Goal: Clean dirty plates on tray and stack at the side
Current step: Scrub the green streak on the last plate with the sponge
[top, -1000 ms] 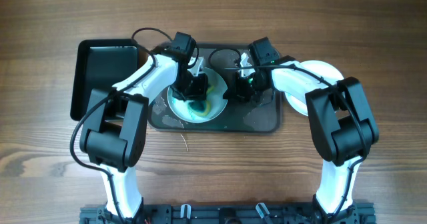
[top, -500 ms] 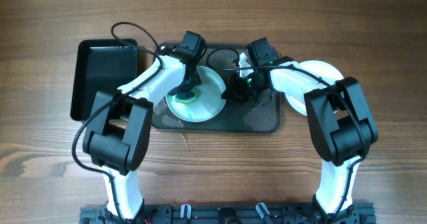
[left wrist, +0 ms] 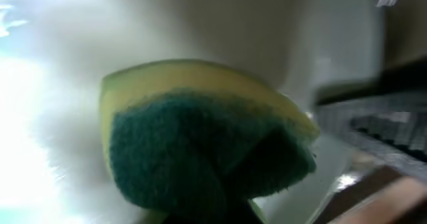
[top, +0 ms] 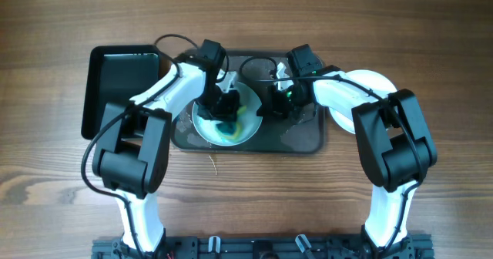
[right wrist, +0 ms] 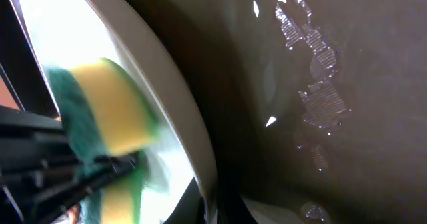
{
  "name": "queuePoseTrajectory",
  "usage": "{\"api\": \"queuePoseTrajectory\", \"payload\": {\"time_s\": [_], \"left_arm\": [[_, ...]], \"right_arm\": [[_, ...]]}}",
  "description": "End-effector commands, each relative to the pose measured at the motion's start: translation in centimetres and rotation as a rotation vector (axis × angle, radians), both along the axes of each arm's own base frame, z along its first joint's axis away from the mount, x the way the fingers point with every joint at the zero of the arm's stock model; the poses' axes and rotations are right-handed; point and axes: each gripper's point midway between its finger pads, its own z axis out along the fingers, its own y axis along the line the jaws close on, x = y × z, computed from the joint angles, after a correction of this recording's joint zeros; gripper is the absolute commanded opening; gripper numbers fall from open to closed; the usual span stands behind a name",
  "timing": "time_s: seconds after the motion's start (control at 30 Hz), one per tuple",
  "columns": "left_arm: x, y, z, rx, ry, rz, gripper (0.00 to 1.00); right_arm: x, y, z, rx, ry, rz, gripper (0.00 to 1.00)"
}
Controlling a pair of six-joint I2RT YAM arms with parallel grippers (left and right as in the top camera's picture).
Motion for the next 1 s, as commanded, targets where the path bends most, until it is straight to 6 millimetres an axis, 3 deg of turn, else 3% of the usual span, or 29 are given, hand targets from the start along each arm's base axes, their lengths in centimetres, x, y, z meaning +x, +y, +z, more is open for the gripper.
{"api": "queuePoseTrajectory", "payload": {"time_s": [0.0,0.07,0.17,0.3,0.4,0.53,0.63,0.73,0.97], "left_arm": [[-0.9,-2.2,-1.4,-0.128,0.006,-0.101,0.04],[0.9,-1.6,-2.0,-0.066,-0.054,-0.047,0.04],[3.6,1.4,-3.2,0.135,-0.133,0.11,0.04],[7.1,8.4,-3.1,0.51,-0.288,0.498,0.04],[7.5,11.2,-2.3,0.652,-0.359,0.593,0.04],[5.5,12.8,-2.2,0.751,-0.307,0.632,0.04],[2.7,12.3,-2.8,0.745,-0.173,0.617,0.04],[0.2,10.3,-3.4,0.656,-0.033,0.491,0.04],[-4.2,2.9,-2.9,0.215,0.156,-0.007,0.04]], "right_arm": [[-0.5,-0.9,-1.6,-0.033,0.033,-0.019,0.04],[-0.5,-0.9,-1.6,-0.033,0.033,-0.019,0.04],[-0.5,-0.9,-1.6,-0.033,0.033,-0.019,0.04],[-0.5,-0.9,-1.6,-0.034,0.033,-0.019,0.04],[-0.5,-1.0,-1.6,-0.036,0.032,-0.019,0.04],[-0.4,-1.0,-1.6,-0.036,0.032,-0.02,0.04],[-0.4,-1.0,-1.6,-0.036,0.031,-0.02,0.04],[-0.4,-1.0,-1.6,-0.036,0.032,-0.02,0.04],[-0.4,-1.0,-1.6,-0.036,0.031,-0.019,0.04]]}}
